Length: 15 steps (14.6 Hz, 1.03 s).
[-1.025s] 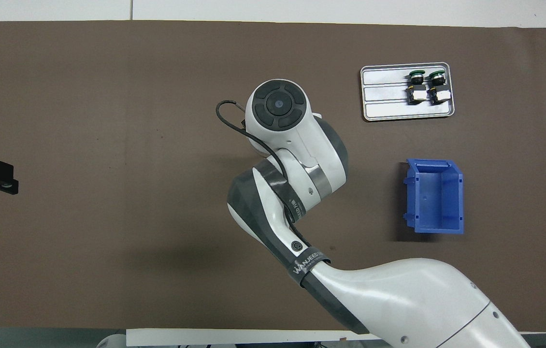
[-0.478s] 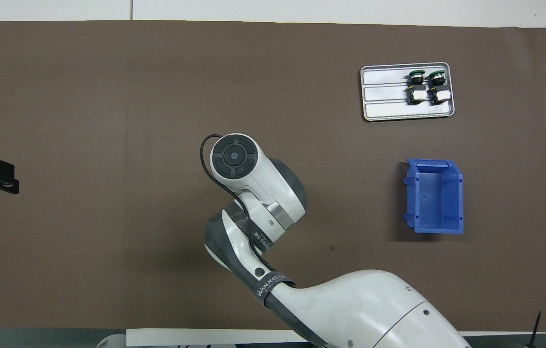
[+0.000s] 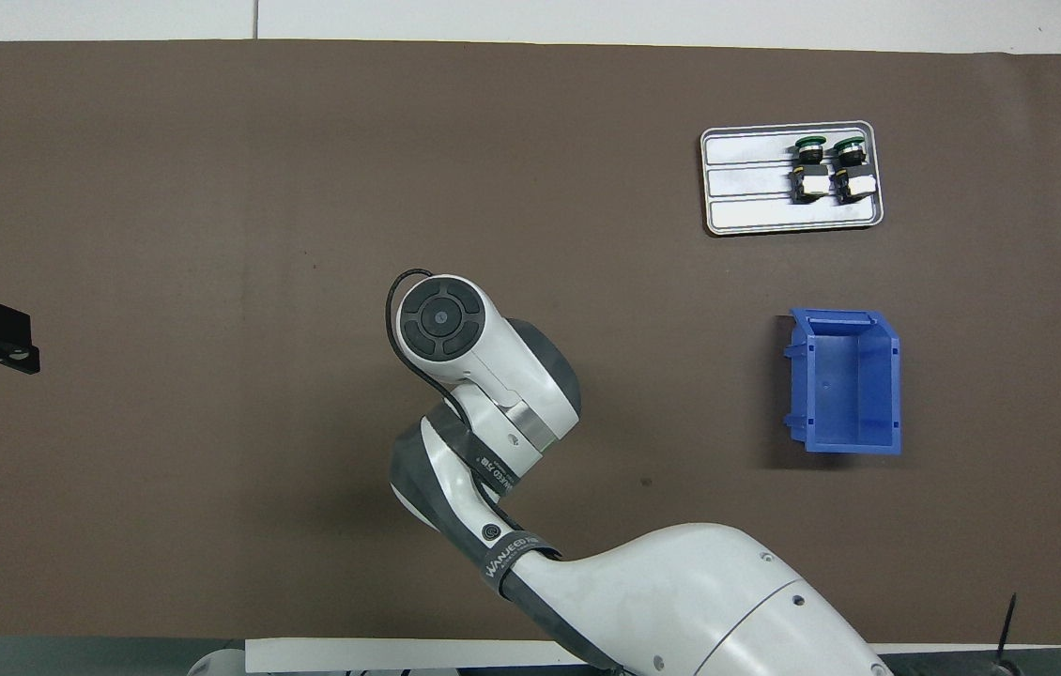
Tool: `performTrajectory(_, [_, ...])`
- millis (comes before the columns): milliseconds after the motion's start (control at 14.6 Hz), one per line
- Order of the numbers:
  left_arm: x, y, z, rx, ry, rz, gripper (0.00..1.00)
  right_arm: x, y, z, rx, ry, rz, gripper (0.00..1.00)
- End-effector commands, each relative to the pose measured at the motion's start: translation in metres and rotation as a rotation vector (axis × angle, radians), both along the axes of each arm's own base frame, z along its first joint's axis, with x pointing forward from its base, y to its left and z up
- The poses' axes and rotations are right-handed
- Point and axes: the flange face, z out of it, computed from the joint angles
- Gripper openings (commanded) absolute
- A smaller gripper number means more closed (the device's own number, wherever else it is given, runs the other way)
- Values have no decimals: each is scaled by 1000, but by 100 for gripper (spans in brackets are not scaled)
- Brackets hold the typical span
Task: Place and press button with both arms
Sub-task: 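Carry the green button with the right gripper toward the table center, then release the button on the table while the left gripper moves in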
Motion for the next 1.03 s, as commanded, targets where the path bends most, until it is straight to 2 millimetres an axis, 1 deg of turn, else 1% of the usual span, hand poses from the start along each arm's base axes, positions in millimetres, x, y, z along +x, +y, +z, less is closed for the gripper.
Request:
performTrajectory(0, [-8, -2, -2, 23, 1, 25, 100, 16, 2, 54, 4, -10, -20, 100])
performTrajectory(68, [-8, -2, -2, 23, 3, 27, 100, 27, -14, 82, 5, -11, -46, 100])
performTrajectory(137, [-9, -2, -2, 24, 6, 30, 100, 39, -40, 112, 14, -20, -78, 100])
performTrajectory(205, [-9, -2, -2, 27, 9, 45, 100, 48, -70, 145, 21, -23, -95, 100])
performTrajectory(273, [-9, -2, -3, 35, 12, 82, 100, 53, -102, 172, 16, -14, -78, 100])
performTrajectory(342, [-7, -5, -7, 38, 20, 109, 100, 59, -136, 196, 11, -5, -22, 100])
performTrajectory(410, [-7, -12, -10, 40, 27, 133, 100, 64, -166, 216, 13, 1, 71, 100])
performTrajectory(478, [-7, -23, -15, 48, 34, 192, 100, 68, -202, 233, 12, 15, 175, 100])
performTrajectory(547, [-7, -34, -22, 51, 40, 252, 100, 72, -229, 247, 17, 13, 249, 100])
performTrajectory(683, [-9, -60, -29, 46, 20, 338, 100, 76, -290, 278, 30, -14, 407, 100])
performTrajectory(752, [-12, -78, -34, 45, -6, 380, 100, 78, -324, 292, 33, -33, 486, 100])
performTrajectory(888, [-22, -126, -50, 49, -75, 521, 100, 75, -387, 313, 34, -46, 686, 100])
performTrajectory(957, [-23, -135, -56, 30, -77, 573, 100, 72, -409, 319, 37, -43, 775, 100])
